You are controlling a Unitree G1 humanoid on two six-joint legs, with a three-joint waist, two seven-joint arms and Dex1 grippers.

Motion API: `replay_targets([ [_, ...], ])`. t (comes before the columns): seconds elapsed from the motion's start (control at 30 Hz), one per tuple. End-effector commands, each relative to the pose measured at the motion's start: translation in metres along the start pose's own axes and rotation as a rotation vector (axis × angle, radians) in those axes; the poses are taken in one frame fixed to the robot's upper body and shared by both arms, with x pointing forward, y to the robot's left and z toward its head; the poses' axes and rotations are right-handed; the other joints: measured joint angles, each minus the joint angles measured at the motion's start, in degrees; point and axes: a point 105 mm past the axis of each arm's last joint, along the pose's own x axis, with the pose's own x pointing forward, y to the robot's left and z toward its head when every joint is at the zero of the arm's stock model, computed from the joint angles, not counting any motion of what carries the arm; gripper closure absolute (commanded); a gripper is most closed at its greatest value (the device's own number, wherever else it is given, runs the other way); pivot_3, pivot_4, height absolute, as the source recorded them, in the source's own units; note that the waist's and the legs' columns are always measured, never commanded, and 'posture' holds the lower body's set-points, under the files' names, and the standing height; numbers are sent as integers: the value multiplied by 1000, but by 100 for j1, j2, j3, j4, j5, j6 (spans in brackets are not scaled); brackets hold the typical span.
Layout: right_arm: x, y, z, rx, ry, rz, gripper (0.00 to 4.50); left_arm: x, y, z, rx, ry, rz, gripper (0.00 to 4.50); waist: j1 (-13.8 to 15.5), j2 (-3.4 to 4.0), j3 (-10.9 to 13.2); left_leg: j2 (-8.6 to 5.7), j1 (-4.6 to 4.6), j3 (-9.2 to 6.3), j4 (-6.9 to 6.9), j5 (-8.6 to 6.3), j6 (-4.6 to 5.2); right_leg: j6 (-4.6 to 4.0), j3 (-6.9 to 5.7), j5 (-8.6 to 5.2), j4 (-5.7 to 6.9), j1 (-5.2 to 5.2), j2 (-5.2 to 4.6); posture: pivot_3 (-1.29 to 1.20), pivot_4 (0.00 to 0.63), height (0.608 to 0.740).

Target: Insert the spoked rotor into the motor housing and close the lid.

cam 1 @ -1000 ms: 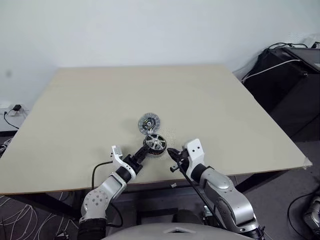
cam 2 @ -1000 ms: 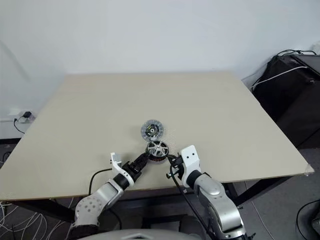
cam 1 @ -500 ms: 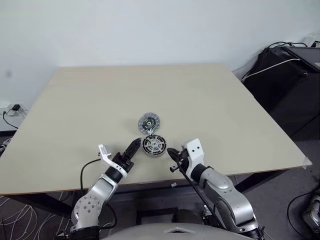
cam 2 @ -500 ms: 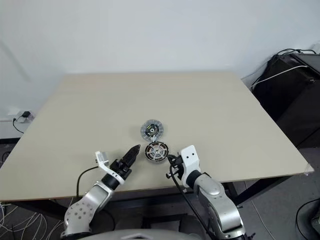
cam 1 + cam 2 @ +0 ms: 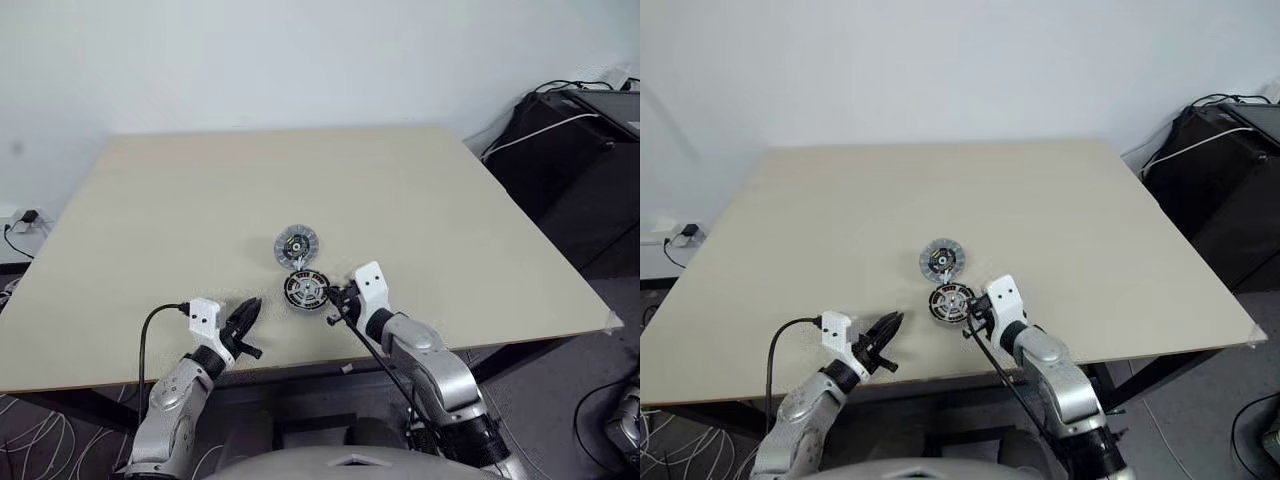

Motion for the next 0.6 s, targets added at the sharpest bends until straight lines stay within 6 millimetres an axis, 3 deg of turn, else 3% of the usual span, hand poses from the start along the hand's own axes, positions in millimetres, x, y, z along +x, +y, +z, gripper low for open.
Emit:
replay_targets([
  [0.03,12,-2,15,-40,-39,5,4500,2,-5,10,139,-57,-24,4485,1,1,0,0,-3,0,0,0,0,0,0,0,0,-3,0,0,0,740],
  [0.27,37,9,21,-66,-23,69,4500,1,-17,7,177,-104,-57,4485,-6,5,-1,-2,-6,2,0,0,0,-2,0,-1,2,-7,-6,0,0,740],
  [0.6,46,11,-13,-86,111,105,4500,-2,-21,3,132,-91,-56,4485,-61,13,-23,-4,6,2,2,0,1,-1,-1,0,14,1,-6,0,0,740],
])
